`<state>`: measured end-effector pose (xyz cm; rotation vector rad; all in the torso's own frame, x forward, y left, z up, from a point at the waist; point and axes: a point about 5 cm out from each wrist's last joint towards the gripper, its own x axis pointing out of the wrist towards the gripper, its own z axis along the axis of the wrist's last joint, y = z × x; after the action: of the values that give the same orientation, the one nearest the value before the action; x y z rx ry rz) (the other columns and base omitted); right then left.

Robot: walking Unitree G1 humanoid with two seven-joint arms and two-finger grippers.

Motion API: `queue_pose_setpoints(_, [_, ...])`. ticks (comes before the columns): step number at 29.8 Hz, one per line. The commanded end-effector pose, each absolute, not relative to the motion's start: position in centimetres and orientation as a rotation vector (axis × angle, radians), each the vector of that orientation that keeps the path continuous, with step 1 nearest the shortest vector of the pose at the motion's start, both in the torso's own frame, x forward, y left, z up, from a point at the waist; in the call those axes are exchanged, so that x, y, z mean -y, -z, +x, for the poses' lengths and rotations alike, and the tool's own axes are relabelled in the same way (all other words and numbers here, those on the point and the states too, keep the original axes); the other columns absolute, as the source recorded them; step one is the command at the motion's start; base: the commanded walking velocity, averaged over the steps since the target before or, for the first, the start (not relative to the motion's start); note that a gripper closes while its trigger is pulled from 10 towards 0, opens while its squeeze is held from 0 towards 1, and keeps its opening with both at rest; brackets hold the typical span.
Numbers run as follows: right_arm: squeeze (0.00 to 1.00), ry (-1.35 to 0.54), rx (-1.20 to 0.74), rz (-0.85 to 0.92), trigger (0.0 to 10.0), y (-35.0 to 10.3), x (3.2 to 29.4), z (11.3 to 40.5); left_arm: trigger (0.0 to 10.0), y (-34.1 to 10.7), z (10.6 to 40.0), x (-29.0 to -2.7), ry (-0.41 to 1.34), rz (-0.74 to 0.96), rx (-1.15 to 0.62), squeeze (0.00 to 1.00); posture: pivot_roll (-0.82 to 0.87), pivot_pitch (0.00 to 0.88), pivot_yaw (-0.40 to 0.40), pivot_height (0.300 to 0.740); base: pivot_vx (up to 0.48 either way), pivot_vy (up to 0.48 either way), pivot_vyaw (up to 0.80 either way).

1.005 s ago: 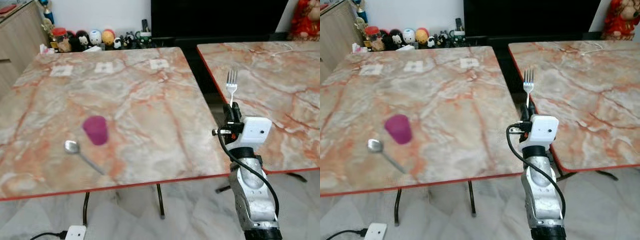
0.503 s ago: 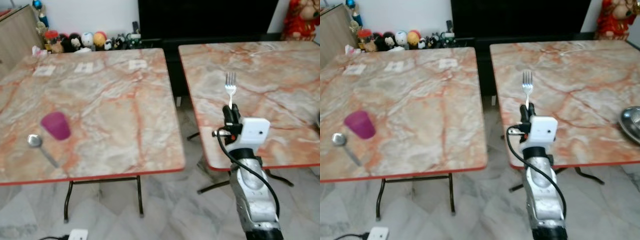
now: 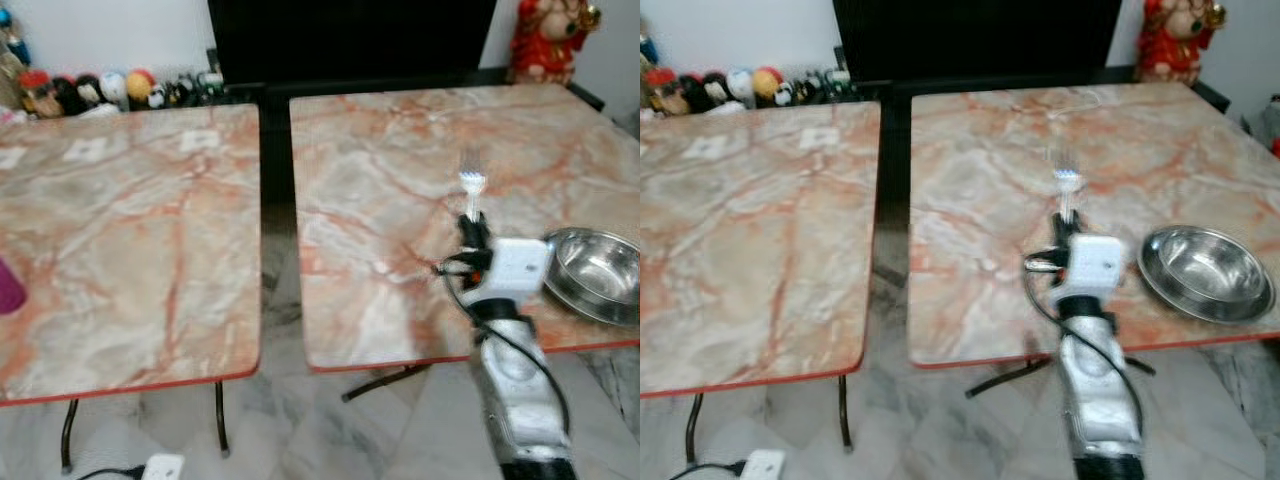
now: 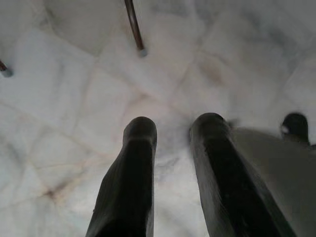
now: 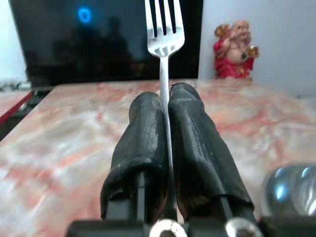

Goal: Setting the table

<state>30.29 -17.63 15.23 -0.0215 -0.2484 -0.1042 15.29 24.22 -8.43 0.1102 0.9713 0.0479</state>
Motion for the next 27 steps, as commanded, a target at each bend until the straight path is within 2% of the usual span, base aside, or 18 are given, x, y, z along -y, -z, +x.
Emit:
queue_pose_setpoints(1, [0.00, 0.075, 0.259, -0.011, 10.0, -15.5, 16.6, 30.4, 10.0, 8.5, 14.5, -25.2, -0.066, 0.128, -0.997, 0.00, -0.08, 0.028, 0.035, 0.740, 0.304, -0.368, 0.00])
queue_pose_setpoints(14, [0.00, 0.108, 0.258, 0.005, 10.0, -15.3, 17.1, 30.3, 10.0, 8.5, 14.5, -25.2, -0.071, 0.120, -0.996, 0.00, -0.08, 0.031, 0.036, 0.740, 0.246, -0.354, 0.00])
queue_pose_setpoints(23, [0.00, 0.152, 0.246, 0.005, 10.0, -15.2, 17.9, 30.0, 10.0, 8.5, 14.5, -25.2, -0.076, 0.115, -0.990, 0.00, -0.09, 0.032, 0.037, 0.740, 0.000, 0.000, 0.00])
queue_pose_setpoints(27, [0.00, 0.164, 0.246, 0.013, 10.0, -15.1, 18.1, 29.7, 10.0, 8.5, 14.5, -25.1, -0.074, 0.114, -0.990, 0.00, -0.09, 0.034, 0.033, 0.740, 0.000, 0.000, -0.79])
